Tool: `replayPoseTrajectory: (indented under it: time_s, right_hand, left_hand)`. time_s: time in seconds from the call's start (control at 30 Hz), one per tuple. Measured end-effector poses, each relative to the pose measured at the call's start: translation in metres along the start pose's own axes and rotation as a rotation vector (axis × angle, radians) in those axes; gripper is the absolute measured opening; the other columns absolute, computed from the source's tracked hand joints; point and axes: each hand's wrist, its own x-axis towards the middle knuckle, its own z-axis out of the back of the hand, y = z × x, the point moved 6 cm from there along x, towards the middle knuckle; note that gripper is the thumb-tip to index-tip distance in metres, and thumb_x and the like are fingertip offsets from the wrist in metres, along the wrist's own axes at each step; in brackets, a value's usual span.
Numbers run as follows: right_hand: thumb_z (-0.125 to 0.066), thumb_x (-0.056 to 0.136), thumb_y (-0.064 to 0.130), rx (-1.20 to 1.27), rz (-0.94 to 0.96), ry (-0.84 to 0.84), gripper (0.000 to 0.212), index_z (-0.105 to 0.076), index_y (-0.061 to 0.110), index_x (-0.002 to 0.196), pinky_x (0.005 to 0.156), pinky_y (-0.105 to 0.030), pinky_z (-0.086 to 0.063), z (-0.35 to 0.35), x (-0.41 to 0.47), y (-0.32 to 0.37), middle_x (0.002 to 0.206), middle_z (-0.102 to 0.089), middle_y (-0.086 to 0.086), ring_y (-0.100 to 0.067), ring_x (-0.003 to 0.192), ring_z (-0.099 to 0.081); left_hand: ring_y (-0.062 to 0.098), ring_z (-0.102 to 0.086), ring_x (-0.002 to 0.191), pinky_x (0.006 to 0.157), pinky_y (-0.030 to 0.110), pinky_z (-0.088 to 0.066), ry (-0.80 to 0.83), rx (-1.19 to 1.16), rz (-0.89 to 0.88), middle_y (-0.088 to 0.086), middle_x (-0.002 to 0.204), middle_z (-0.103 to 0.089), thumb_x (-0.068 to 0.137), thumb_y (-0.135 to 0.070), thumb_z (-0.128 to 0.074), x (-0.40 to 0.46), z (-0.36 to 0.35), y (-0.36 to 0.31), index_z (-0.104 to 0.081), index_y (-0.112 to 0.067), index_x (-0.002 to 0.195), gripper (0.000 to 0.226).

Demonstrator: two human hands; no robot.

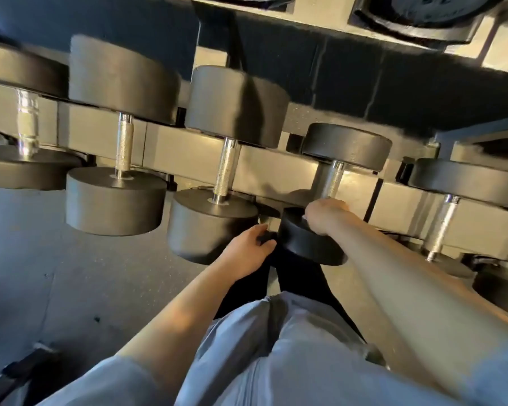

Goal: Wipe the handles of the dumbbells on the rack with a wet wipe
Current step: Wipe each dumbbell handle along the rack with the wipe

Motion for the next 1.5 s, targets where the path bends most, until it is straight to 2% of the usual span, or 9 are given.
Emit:
replayPoseTrajectory:
  time_s: [0.2,0.43,0.5,0.57,0.7,0.87,1.0,1.2,1.5]
  right_hand:
    - [-0.047,0.098,0.027,-0.028,0.159,-0.047,0.023,-0.065,0.013,0.101,0.07,-0.028,-0.044,0.003,-0.01,-0.005,0.095,-0.059,-0.005,-0.019,0.083,-0.058]
    - [-0.044,0.096,0.013,-0.182,0.169,-0.112,0.028,-0.061,0.008,0.118,0.083,-0.034,-0.045,0.016,-0.001,0.018,0.118,-0.061,-0.009,-0.029,0.108,-0.058]
    - [-0.045,0.096,0.017,-0.127,0.207,-0.126,0.028,-0.062,0.009,0.118,0.088,-0.034,-0.046,0.012,-0.001,0.012,0.116,-0.062,-0.009,-0.028,0.107,-0.059]
    - [-0.046,0.097,0.023,-0.033,0.26,-0.133,0.027,-0.064,0.016,0.117,0.084,-0.032,-0.046,0.004,-0.007,-0.002,0.113,-0.061,-0.008,-0.026,0.102,-0.059]
    - [-0.04,0.099,0.04,0.152,0.337,-0.162,0.031,-0.061,0.037,0.122,0.079,-0.028,-0.042,-0.012,-0.019,-0.036,0.122,-0.061,-0.005,-0.028,0.104,-0.06]
    - [-0.045,0.097,0.028,0.136,0.28,-0.2,0.027,-0.064,0.032,0.115,0.07,-0.026,-0.037,-0.017,-0.014,-0.051,0.111,-0.063,-0.001,-0.024,0.094,-0.059]
    - [-0.051,0.093,0.027,0.253,0.139,-0.18,0.017,-0.065,0.027,0.085,0.065,-0.027,-0.039,-0.024,0.0,-0.062,0.087,-0.064,-0.001,-0.021,0.078,-0.057]
    - [-0.059,0.087,0.01,1.055,-0.189,0.061,0.01,-0.059,0.019,0.083,0.074,-0.029,-0.048,-0.047,0.033,-0.079,0.081,-0.06,-0.006,-0.018,0.072,-0.056]
    - [-0.058,0.089,0.017,0.865,-0.015,-0.087,0.009,-0.062,0.02,0.083,0.064,-0.024,-0.038,-0.042,0.013,-0.073,0.081,-0.055,0.007,-0.007,0.074,-0.05]
  left_hand:
    - [0.019,-0.057,0.118,0.107,0.036,-0.041,-0.14,-0.209,0.09,0.003,0.132,-0.059,0.096,-0.023,-0.057,-0.011,0.009,0.013,-0.048,-0.013,0.138,0.044]
    - [0.017,-0.057,0.108,0.098,0.031,-0.046,-0.267,-0.505,0.219,0.003,0.125,-0.059,0.098,-0.025,-0.055,-0.02,0.016,0.017,-0.05,-0.019,0.134,0.037]
    - [0.012,-0.057,0.094,0.082,0.023,-0.048,-0.221,-0.503,0.209,0.004,0.126,-0.057,0.097,-0.023,-0.057,-0.016,0.002,0.007,-0.045,-0.018,0.139,0.045]
    - [0.01,-0.056,0.089,0.07,0.02,-0.047,-0.131,-0.451,0.197,-0.001,0.124,-0.052,0.095,-0.019,-0.06,-0.009,-0.018,-0.006,-0.034,-0.021,0.145,0.057]
    - [0.029,-0.036,0.137,0.107,0.038,-0.037,0.017,-0.008,0.116,0.007,0.157,-0.022,0.081,-0.025,-0.076,0.009,-0.055,-0.026,-0.01,-0.029,0.154,0.098]
    - [0.043,-0.029,0.139,0.113,0.044,-0.03,0.078,0.264,0.152,0.016,0.158,0.022,0.089,-0.05,-0.06,0.021,-0.084,-0.034,0.01,-0.038,0.151,0.094]
    - [0.046,-0.036,0.134,0.11,0.045,-0.036,0.053,0.321,0.234,0.023,0.154,0.025,0.076,-0.071,-0.06,0.033,-0.094,-0.036,0.009,-0.036,0.151,0.108]
    - [0.04,-0.042,0.13,0.098,0.042,-0.044,0.032,0.464,0.262,0.023,0.155,0.021,0.076,-0.07,-0.06,0.038,-0.098,-0.036,0.022,-0.034,0.148,0.115]
    - [0.039,-0.043,0.13,0.096,0.04,-0.044,0.018,0.514,0.231,0.025,0.155,0.017,0.077,-0.071,-0.058,0.041,-0.097,-0.034,0.022,-0.033,0.148,0.114]
